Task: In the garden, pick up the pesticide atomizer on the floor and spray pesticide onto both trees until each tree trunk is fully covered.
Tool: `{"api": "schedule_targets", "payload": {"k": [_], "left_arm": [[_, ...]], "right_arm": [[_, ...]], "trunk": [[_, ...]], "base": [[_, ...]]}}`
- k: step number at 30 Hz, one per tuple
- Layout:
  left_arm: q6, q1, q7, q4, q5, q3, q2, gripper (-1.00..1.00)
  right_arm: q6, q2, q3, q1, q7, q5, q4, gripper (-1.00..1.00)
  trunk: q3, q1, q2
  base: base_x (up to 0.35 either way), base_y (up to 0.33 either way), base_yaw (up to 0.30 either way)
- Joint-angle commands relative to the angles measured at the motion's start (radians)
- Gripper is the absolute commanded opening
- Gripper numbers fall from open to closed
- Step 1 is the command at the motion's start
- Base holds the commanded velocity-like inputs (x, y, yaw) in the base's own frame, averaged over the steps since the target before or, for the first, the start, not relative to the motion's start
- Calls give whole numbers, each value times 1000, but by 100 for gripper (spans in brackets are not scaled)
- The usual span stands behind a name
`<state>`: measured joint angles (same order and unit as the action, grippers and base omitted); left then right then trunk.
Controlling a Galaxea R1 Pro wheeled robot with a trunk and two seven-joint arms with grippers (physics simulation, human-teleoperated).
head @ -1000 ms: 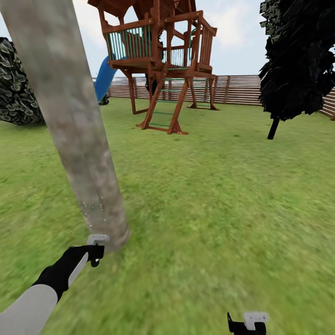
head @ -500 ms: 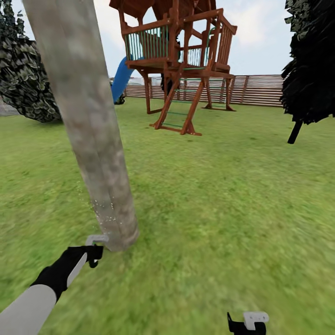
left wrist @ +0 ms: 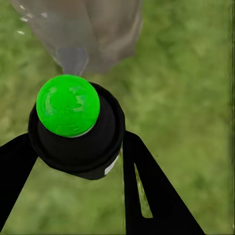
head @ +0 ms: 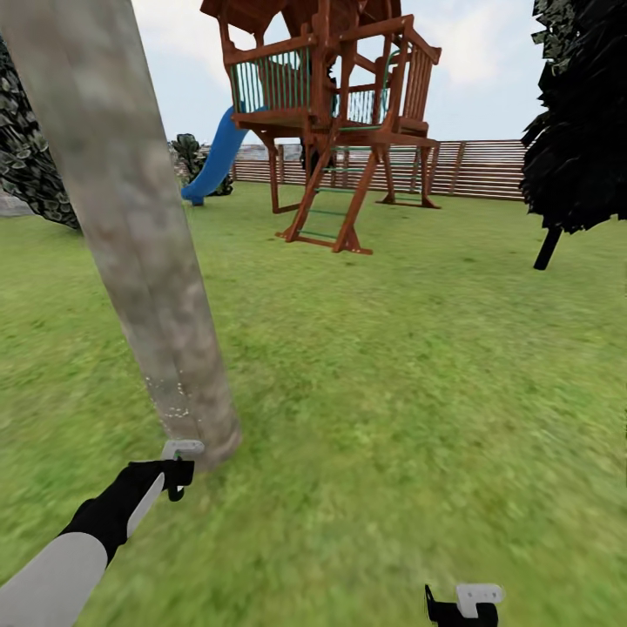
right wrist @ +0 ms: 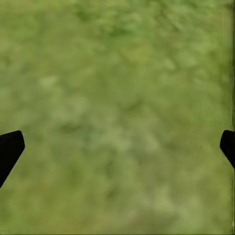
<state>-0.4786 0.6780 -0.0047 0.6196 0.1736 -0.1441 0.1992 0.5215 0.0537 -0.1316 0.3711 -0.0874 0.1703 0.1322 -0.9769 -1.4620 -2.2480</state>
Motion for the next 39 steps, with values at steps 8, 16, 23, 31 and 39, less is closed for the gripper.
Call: {"api": "schedule_targets", "payload": {"k": [8,16,23,31,39], "left_arm": [[0,0,0,0,1,0,1,-100],[0,0,0,0,3,0,2,-100],[0,0,0,2,3,0,3,-100],[1,0,0,1,4,0,8,-100],[6,-3,-1,-24,1,74,51,-100]], "right_arm": [[0,-1,1,0,0,0,0,100],[0,-2,1,0,0,0,0,100],[0,-1,0,0,0,0,0,100],[0,-1,0,0,0,0,1,100],[0,-1,0,-1,0,0,1,100]], "trunk": [[0,0,0],[0,0,0],[0,0,0],[0,0,0],[0,0,0]], "base": [[130,-268,68],[100,-268,273],[4,-269,43],[0,-271,48],[125,-240,202]]}}
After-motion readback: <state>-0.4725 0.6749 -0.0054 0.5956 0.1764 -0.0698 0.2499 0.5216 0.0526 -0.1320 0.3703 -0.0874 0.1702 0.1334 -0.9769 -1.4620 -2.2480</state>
